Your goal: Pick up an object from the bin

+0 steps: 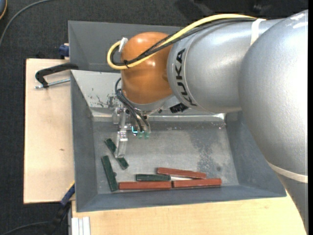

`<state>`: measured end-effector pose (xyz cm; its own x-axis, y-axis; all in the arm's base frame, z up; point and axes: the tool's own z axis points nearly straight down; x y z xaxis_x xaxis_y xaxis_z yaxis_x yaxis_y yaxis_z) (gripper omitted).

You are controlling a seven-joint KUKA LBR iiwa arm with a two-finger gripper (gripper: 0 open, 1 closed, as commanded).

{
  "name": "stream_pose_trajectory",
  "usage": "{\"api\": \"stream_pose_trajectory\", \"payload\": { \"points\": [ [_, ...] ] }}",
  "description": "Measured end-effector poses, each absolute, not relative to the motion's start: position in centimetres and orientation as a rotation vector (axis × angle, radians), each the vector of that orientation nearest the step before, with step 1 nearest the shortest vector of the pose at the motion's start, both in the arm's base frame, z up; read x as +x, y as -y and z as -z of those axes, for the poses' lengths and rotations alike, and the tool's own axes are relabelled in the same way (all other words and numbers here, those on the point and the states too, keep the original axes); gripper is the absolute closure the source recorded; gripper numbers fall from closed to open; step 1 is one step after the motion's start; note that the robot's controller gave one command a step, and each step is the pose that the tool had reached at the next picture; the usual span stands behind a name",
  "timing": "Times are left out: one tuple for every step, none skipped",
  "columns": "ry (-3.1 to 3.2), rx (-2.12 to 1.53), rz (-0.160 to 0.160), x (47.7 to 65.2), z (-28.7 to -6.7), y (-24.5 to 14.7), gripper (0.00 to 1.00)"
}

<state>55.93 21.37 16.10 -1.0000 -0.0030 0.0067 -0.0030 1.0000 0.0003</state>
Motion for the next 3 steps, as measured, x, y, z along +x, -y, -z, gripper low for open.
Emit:
{"api": "stream_pose_trajectory", "payload": {
  "points": [
    [2.883,1.256,0.002,53.7,-7.1,-19.6,0.0],
    [2.659,1.69,0.002,52.7,-7.2,-22.1,0.0],
    [2.652,1.682,-0.003,53.5,-7.1,-23.3,0.0]
  ]
}}
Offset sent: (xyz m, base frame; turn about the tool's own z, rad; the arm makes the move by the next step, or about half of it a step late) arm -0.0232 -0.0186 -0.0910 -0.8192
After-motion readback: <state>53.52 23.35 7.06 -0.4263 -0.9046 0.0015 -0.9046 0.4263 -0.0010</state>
